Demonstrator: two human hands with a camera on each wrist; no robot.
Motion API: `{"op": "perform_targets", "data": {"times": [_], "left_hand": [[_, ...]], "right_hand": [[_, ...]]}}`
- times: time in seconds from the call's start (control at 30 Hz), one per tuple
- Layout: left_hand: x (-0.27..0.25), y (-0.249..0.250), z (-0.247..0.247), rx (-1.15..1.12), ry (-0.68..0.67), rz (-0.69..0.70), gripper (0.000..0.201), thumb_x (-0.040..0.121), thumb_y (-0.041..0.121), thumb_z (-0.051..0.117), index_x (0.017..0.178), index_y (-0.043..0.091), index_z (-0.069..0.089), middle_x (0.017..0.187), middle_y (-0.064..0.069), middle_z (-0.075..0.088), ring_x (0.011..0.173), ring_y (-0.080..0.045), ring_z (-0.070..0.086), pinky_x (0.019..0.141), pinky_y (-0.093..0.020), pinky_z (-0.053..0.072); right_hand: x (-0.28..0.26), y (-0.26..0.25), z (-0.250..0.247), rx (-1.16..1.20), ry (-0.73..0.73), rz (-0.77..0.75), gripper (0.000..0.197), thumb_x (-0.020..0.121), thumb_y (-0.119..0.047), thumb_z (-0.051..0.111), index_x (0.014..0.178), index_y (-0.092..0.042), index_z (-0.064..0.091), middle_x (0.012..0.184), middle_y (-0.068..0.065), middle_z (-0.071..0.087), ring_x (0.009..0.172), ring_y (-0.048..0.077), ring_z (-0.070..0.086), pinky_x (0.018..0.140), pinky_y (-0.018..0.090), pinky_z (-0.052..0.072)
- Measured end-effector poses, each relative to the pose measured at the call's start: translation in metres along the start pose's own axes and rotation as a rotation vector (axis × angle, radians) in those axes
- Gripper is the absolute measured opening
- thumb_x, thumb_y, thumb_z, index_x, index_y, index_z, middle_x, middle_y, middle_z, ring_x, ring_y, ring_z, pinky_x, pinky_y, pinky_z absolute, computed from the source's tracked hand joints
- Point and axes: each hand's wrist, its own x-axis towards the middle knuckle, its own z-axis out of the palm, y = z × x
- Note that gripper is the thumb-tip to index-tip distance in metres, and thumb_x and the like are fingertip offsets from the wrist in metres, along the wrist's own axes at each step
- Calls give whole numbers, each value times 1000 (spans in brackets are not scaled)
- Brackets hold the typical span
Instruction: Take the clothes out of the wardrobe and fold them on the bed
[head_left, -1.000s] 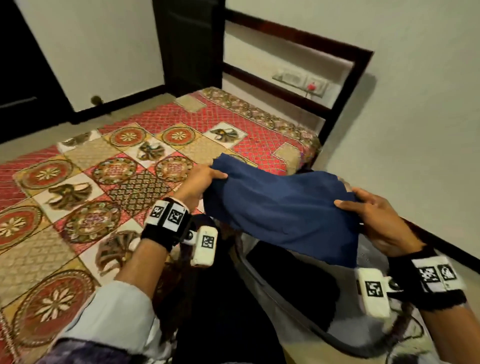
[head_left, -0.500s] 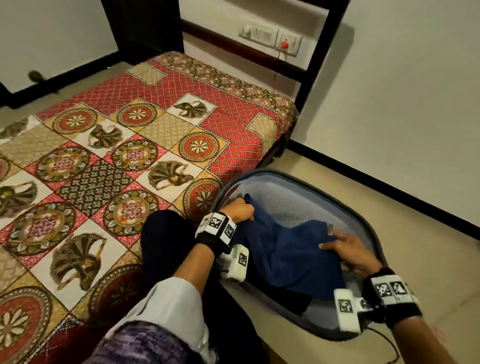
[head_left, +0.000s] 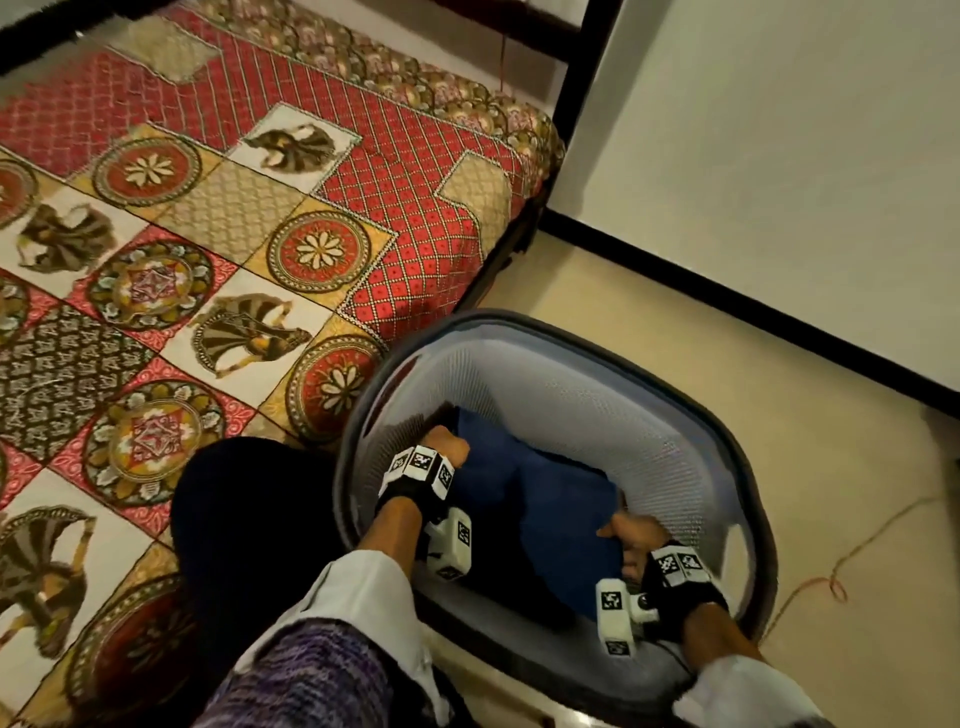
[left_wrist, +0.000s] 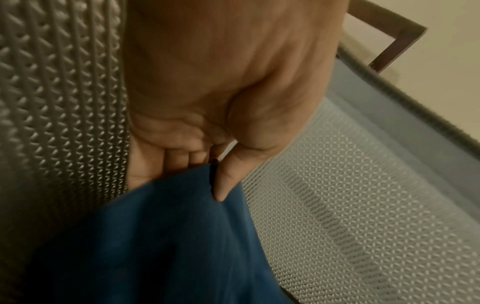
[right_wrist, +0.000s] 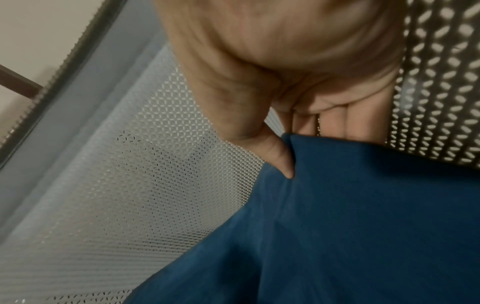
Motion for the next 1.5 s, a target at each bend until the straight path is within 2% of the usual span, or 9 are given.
{"op": "perform_targets", "data": {"times": [0.27, 0.43, 0.63, 0.8, 0.9, 1.03, 1.13, 1.37, 1.5], "left_hand": [[36, -15, 16, -35, 128, -41, 51, 91, 6, 57, 138, -14, 48, 145, -32, 47, 135, -44, 44, 117, -45, 32], [61, -30, 37, 35, 203, 24, 61, 88, 9, 59, 144, -9, 43, 147, -30, 46, 136, -45, 44, 116, -48, 33], [56, -22, 26, -65, 265, 65, 59, 72, 30, 48, 116, -6, 64, 123, -27, 64, 113, -42, 60, 101, -46, 46], [45, -17, 25, 5, 308, 61, 58, 85, 18, 58, 138, -6, 50, 140, -28, 53, 127, -44, 52, 109, -47, 41], [39, -17, 37, 140, 255, 77, 75, 87, 16, 65, 149, -9, 29, 147, -30, 44, 133, -44, 47, 111, -47, 39], [38, -3, 36, 188, 268, 152, 55, 81, 16, 68, 131, 0, 50, 125, -21, 59, 112, -37, 60, 93, -38, 47], [49, 1, 42, 153, 86, 187, 32, 87, 14, 65, 119, 7, 63, 122, -14, 67, 114, -32, 62, 93, -30, 45], [76, -29, 59, 3, -171, 131, 79, 78, 32, 61, 149, 4, 41, 152, -13, 45, 144, -30, 41, 118, -36, 31], [68, -25, 53, 63, -204, 187, 70, 90, 22, 61, 154, 10, 34, 157, -10, 39, 146, -25, 36, 122, -36, 24]], "right_hand": [[23, -8, 14, -47, 119, -73, 8, 83, 5, 66, 91, 5, 67, 101, 19, 68, 90, 32, 65, 77, 38, 53], [18, -2, 25, -149, 205, -161, 41, 88, 0, 61, 128, 7, 63, 126, 24, 67, 102, 33, 64, 82, 33, 49], [29, -9, 18, 3, 294, -253, 29, 81, -28, 56, 64, -5, 65, 71, 17, 71, 75, 42, 69, 75, 50, 58], [16, -4, 18, -150, 370, -223, 11, 85, -14, 64, 92, -6, 67, 93, 17, 70, 86, 36, 65, 81, 37, 53], [12, 0, 33, -271, 420, -219, 51, 82, -19, 72, 127, -6, 54, 123, 21, 65, 107, 40, 64, 85, 37, 51], [12, -13, 43, -385, 505, -413, 46, 80, -17, 72, 123, -15, 56, 124, 12, 57, 107, 35, 62, 81, 33, 46], [36, -12, 54, -455, 272, -383, 56, 88, -29, 63, 141, -16, 51, 142, 12, 56, 126, 30, 57, 104, 34, 47], [53, -9, 62, -458, 150, -290, 100, 83, -39, 73, 161, -12, 18, 163, 18, 12, 149, 37, 28, 121, 37, 29], [66, -7, 63, -366, 133, -260, 110, 72, -41, 81, 161, -18, 21, 164, 14, 8, 150, 37, 23, 122, 41, 27]]}}
